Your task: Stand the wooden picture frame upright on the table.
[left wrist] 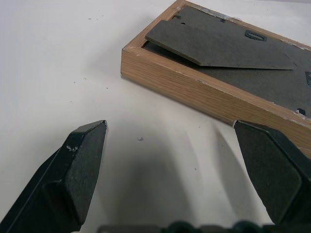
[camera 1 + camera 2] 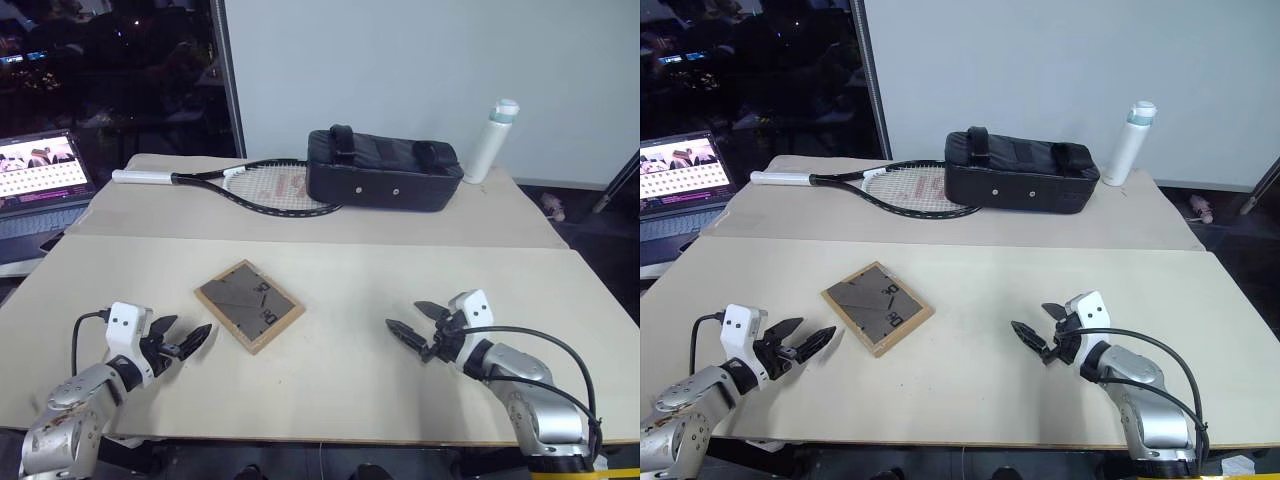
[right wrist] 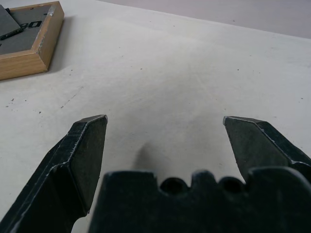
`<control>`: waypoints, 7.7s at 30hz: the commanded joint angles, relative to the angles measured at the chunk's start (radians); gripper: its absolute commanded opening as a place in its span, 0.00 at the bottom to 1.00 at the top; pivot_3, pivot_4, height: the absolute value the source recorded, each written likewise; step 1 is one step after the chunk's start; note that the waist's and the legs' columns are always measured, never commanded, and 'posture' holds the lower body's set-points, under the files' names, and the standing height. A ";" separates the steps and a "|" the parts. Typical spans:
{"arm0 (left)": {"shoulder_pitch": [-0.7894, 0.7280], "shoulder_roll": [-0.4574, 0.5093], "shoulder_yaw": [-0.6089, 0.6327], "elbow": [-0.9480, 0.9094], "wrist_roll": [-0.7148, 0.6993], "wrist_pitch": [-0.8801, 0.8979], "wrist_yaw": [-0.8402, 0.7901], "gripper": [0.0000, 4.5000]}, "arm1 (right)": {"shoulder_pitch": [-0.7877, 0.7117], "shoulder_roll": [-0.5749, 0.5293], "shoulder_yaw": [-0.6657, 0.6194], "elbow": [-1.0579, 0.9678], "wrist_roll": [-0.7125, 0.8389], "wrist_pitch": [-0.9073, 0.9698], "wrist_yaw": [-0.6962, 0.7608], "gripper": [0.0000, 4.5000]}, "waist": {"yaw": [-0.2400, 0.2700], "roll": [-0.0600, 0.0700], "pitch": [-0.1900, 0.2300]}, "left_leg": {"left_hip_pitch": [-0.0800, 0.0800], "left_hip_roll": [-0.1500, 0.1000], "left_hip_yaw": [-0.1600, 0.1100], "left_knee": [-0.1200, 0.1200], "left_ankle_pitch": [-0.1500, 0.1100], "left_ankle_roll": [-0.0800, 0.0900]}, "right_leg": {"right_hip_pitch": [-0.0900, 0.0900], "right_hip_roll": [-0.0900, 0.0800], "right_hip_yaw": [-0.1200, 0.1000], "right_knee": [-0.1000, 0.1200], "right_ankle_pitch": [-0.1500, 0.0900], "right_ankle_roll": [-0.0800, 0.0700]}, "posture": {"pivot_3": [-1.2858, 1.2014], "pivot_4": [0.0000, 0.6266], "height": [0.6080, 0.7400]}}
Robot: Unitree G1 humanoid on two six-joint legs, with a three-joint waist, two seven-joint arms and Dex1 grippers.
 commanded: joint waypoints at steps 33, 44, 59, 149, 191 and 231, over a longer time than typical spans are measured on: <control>-0.113 -0.182 -0.348 -0.152 -0.009 0.334 0.264 0.00 | -0.644 0.253 0.305 0.862 -0.224 -0.426 0.425 0.01 | 0.030 -0.004 0.003 | -0.001 0.000 -0.002 0.000 0.002 0.002 | 0.003 0.001 -0.002 -0.004 0.006 0.004 | 0.52 0.24 0.67; -0.193 -0.159 -0.493 -0.082 0.024 0.350 0.138 0.00 | -0.279 0.072 0.345 0.152 -0.166 -0.025 0.394 0.01 | 0.059 0.013 -0.007 | -0.001 -0.002 -0.001 0.000 0.001 0.002 | 0.003 0.000 -0.001 -0.005 0.005 0.005 | 0.52 0.24 0.67; -0.228 0.129 -0.402 -0.037 -0.018 0.406 -0.112 0.00 | -0.439 -0.019 0.274 0.440 -0.156 -0.123 0.406 0.01 | 0.026 0.011 -0.007 | -0.001 -0.002 -0.001 -0.002 0.000 0.003 | 0.003 0.000 -0.001 -0.006 0.002 0.004 | 0.52 0.24 0.67; -0.462 0.110 -0.263 0.350 -1.192 0.961 0.521 0.25 | -0.259 -0.258 0.291 0.263 -0.058 -0.030 0.522 0.00 | 0.040 0.000 -0.001 | -0.003 -0.002 -0.002 0.000 -0.001 0.002 | 0.001 0.000 -0.001 -0.007 0.003 0.004 | 0.52 0.24 0.67; -0.401 0.139 -0.390 0.085 -0.584 0.853 0.060 0.25 | -0.407 -0.058 0.419 0.092 0.032 -0.151 0.584 0.99 | 0.029 -0.001 -0.002 | -0.003 -0.002 -0.002 -0.001 -0.001 0.002 | 0.002 0.000 -0.001 -0.009 0.004 0.005 | 0.52 0.24 0.67; -0.698 0.158 -0.412 0.611 -1.228 1.113 0.208 0.25 | -0.355 -0.199 0.241 0.392 -0.677 -1.147 -0.205 0.99 | 0.014 -0.001 0.000 | -0.005 -0.002 -0.003 -0.001 0.000 0.003 | -0.001 0.001 -0.001 -0.007 0.004 0.005 | 0.52 0.24 0.67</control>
